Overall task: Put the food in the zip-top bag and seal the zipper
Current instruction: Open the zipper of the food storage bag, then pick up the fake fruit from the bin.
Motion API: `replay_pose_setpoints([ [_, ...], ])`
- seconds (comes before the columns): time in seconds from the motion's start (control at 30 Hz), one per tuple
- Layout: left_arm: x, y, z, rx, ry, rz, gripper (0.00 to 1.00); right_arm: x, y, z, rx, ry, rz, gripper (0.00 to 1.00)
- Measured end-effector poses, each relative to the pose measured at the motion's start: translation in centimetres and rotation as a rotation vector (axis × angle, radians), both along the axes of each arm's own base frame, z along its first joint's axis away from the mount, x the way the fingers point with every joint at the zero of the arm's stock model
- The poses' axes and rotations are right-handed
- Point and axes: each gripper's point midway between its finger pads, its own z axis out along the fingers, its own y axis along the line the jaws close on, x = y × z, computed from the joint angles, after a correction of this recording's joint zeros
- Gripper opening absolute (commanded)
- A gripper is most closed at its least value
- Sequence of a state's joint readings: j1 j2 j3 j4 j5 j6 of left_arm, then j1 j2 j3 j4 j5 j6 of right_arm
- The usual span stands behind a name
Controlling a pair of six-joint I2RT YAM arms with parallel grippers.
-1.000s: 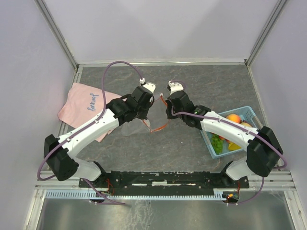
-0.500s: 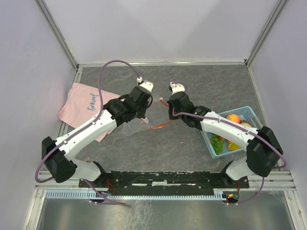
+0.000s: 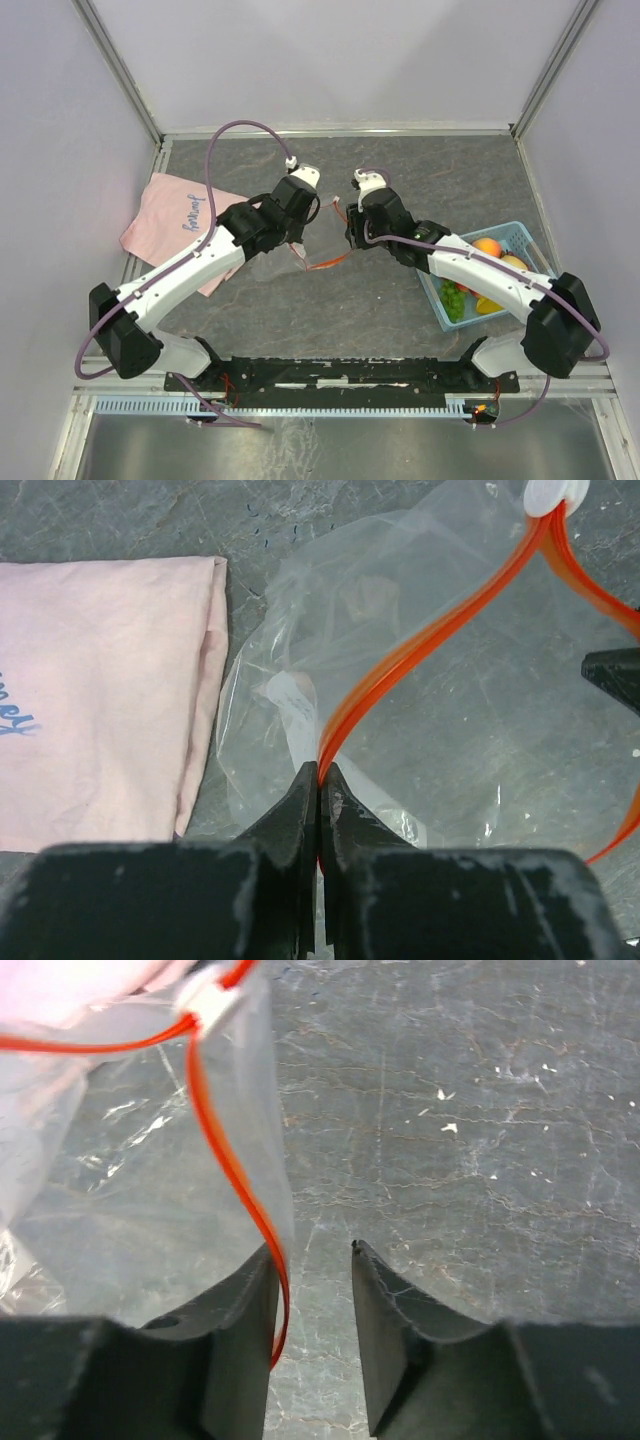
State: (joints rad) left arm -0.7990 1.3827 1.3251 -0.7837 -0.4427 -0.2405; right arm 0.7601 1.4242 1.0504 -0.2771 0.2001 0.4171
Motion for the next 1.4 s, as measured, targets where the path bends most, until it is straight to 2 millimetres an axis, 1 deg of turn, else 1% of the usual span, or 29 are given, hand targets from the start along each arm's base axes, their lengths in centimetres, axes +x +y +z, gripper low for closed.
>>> replay_pose_setpoints([
  [0.07, 0.0, -0.1, -0.2, 0.003, 0.006, -0.002, 0.03, -0.5, 0.4, 0.6, 0.018, 0.001, 0.038, 0.56],
  [0.13, 0.0, -0.2, -0.3, 0.003, 0.01, -0.004, 0.03, -1.0, 0.5, 0.9, 0.021, 0.003, 0.072, 0.61],
  [0.23, 0.0, -0.3, -0.4, 0.0, 0.014, -0.009, 0.03, -1.9, -0.2, 1.5, -0.006, 0.003, 0.107, 0.68],
  [0.4, -0.4, -0.5, -1.1, -0.007, 0.038, -0.027, 0.03, -3.3, -2.9, 3.0, -0.084, -0.01, 0.102, 0.71],
  [0.5, -0.6, -0.5, -1.5, -0.004, 0.05, -0.033, 0.03, -3.7, -5.2, 3.8, -0.138, -0.016, 0.05, 0.71],
  [0.57, -0.6, -0.6, -1.5, -0.005, 0.051, -0.034, 0.03, -3.9, -7.1, 4.1, -0.174, -0.013, -0.005, 0.72],
  [0.6, -0.7, -0.6, -1.5, -0.005, 0.051, -0.034, 0.03, -4.0, -8.4, 4.1, -0.196, -0.006, -0.047, 0.72],
  [0.63, -0.7, -0.6, -1.5, -0.006, 0.052, -0.034, 0.03, -4.0, -9.3, 4.1, -0.212, -0.001, -0.079, 0.74],
  [0.67, -0.7, -0.6, -1.5, -0.006, 0.052, -0.036, 0.03, -3.9, -10.9, 4.0, -0.237, 0.011, -0.133, 0.75],
  [0.7, -0.7, -0.6, -1.5, -0.007, 0.053, -0.037, 0.03, -3.8, -11.8, 4.0, -0.251, 0.019, -0.169, 0.76],
  [0.8, -0.7, -0.6, -1.6, -0.008, 0.057, -0.038, 0.03, -3.7, -15.8, 3.6, -0.3, 0.055, -0.323, 0.79],
  [0.93, -0.7, -0.5, -1.8, -0.007, 0.062, -0.036, 0.03, -3.7, -20.9, 3.8, -0.308, 0.076, -0.537, 0.86],
  [1.03, -0.7, -0.4, -2.0, -0.014, 0.073, -0.037, 0.03, -4.0, -24.5, 3.8, -0.29, 0.083, -0.696, 0.9],
  [1.1, -0.6, -0.3, -2.0, -0.021, 0.078, -0.035, 0.03, -4.6, -26.9, 3.4, -0.283, 0.095, -0.802, 0.94],
  [1.2, -0.6, -0.3, -2.0, -0.039, 0.086, -0.038, 0.03, -5.4, -29.5, 2.5, -0.281, 0.122, -0.921, 1.0],
  [1.37, -0.8, -0.4, -1.9, -0.064, 0.095, -0.05, 0.03, -7.3, -34.1, -0.1, -0.259, 0.187, -1.142, 0.99],
  [1.4, -0.9, -0.4, -1.9, -0.067, 0.097, -0.053, 0.03, -7.6, -34.7, -0.6, -0.254, 0.198, -1.173, 0.99],
])
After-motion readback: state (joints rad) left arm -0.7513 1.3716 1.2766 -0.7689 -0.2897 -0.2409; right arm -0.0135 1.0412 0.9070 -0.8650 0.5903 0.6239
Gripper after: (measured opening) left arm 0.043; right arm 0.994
